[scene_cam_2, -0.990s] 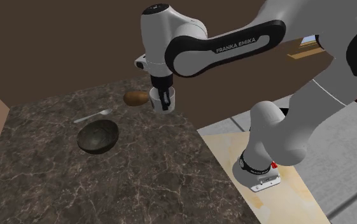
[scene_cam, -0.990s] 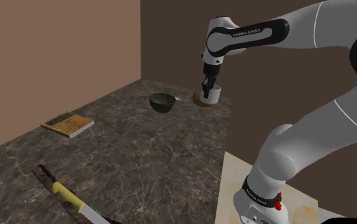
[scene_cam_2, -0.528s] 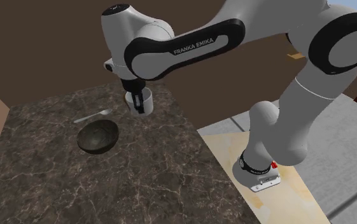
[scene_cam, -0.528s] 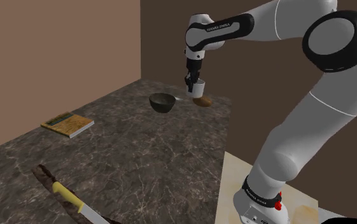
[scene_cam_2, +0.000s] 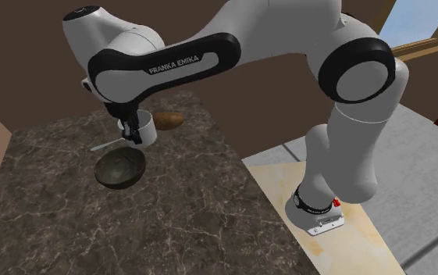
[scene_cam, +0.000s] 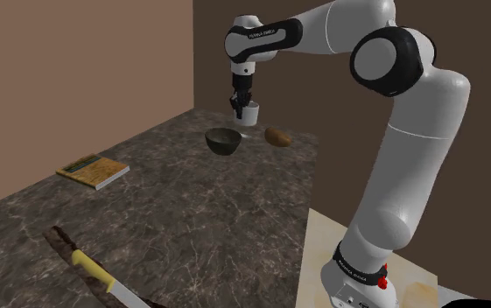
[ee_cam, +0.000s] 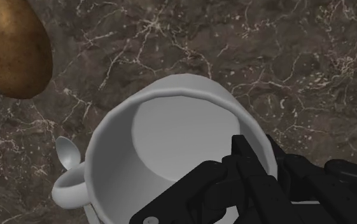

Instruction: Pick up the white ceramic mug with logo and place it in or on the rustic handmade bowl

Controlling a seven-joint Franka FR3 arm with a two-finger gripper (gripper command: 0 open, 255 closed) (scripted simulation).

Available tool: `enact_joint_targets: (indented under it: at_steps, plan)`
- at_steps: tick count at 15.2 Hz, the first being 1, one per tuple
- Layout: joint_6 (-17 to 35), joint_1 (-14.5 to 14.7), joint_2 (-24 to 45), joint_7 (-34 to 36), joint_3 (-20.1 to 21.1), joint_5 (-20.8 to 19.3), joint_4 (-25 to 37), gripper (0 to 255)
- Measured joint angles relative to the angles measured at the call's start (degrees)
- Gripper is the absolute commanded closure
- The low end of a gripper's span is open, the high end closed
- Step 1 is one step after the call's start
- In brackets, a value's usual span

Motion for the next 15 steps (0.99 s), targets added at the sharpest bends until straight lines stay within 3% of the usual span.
enact_joint_targets:
  at_steps: [7,15]
  plan:
    - [-6.7,-0.8,17.5,0.3,0.9,3.5,23.9,255]
    - [-2.4,-0.7,19.4,0.5,1.1,3.8,21.4,255]
